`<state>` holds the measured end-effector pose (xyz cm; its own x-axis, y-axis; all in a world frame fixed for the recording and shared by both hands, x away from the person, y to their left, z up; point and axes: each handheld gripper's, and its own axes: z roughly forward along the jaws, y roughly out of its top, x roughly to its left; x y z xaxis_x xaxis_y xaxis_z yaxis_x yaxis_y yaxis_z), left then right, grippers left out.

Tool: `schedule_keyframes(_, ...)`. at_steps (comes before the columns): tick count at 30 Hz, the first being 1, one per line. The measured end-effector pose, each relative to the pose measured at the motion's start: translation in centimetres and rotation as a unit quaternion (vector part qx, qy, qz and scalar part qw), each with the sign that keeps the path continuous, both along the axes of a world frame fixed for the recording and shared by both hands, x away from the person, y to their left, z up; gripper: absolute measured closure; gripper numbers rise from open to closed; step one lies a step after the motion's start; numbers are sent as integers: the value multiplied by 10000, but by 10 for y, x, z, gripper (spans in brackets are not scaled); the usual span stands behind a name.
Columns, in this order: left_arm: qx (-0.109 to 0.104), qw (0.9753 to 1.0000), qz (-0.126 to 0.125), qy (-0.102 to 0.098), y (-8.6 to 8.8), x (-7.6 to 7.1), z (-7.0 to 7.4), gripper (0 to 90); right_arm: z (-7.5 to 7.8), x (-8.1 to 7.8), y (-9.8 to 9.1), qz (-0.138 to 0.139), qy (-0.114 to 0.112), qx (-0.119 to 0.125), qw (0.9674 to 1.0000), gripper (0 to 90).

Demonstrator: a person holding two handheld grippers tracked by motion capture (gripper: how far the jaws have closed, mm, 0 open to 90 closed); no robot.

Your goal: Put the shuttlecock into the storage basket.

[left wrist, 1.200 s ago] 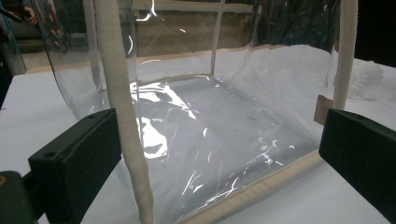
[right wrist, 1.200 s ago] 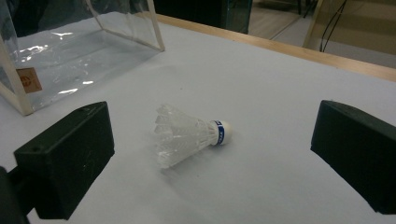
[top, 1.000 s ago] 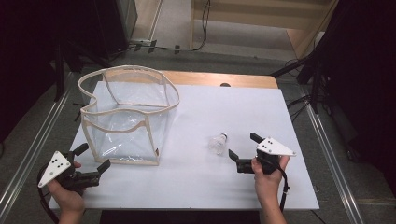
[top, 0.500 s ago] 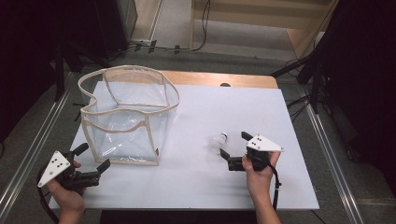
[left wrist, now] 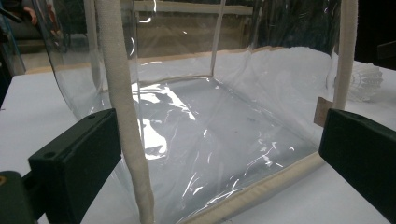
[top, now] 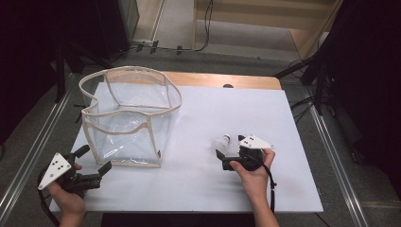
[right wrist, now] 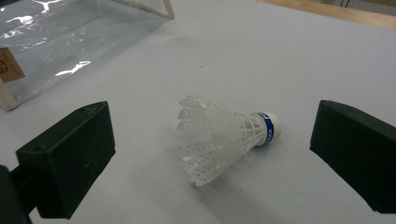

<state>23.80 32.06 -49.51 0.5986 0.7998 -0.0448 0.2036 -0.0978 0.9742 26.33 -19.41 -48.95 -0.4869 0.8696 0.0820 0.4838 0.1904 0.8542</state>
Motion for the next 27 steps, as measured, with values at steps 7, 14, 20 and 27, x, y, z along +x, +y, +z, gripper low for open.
schedule_keyframes(7,4,10000,-2,-4,0,0,0,0,-8,4,4,-543,229,-130,9982,249)
schedule_keyframes(14,10,10000,-7,1,0,0,0,0,-13,6,10,-839,315,-395,9952,389)
schedule_keyframes(20,6,10000,-7,-4,0,0,0,0,-18,6,16,-945,358,-449,9939,448)
schedule_keyframes(27,4,10000,-5,1,0,0,0,0,-24,5,23,-1098,402,-531,9917,525)
